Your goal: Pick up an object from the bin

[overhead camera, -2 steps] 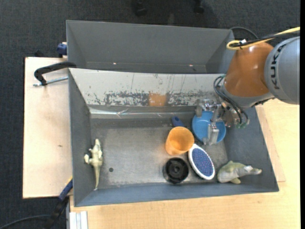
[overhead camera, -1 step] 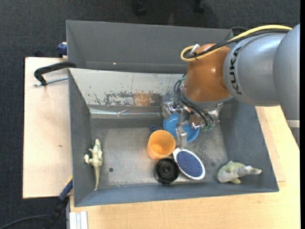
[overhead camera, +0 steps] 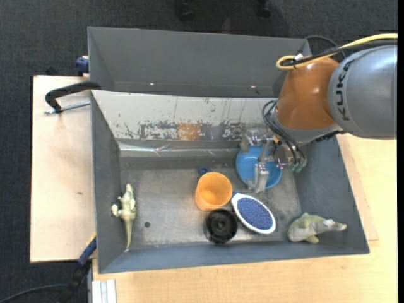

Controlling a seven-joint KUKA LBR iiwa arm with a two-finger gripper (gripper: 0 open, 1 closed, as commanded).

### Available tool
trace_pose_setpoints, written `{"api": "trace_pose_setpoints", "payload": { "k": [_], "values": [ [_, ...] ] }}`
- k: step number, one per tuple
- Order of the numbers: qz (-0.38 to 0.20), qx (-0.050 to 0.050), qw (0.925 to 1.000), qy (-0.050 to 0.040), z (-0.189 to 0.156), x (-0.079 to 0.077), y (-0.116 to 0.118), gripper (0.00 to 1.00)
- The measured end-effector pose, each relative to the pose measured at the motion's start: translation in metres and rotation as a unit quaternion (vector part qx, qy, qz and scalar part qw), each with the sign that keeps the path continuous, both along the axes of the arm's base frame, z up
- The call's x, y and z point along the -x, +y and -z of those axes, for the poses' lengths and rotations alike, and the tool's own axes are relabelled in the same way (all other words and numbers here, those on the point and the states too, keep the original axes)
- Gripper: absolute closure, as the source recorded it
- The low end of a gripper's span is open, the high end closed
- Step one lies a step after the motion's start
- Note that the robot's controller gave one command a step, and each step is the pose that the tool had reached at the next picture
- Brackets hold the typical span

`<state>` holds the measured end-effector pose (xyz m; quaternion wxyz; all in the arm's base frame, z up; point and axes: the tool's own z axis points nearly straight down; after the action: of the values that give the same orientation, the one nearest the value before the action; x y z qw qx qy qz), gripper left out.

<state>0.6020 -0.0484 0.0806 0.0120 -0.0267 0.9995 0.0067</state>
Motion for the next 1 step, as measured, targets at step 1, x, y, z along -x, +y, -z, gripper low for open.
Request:
{"api": "trace_pose_setpoints", "payload": {
  "k": [1],
  "values": [
    [0.0,0.001,1.0,0.0,-0.0026,-0.0009,-0.0005,1.0]
  ]
}}
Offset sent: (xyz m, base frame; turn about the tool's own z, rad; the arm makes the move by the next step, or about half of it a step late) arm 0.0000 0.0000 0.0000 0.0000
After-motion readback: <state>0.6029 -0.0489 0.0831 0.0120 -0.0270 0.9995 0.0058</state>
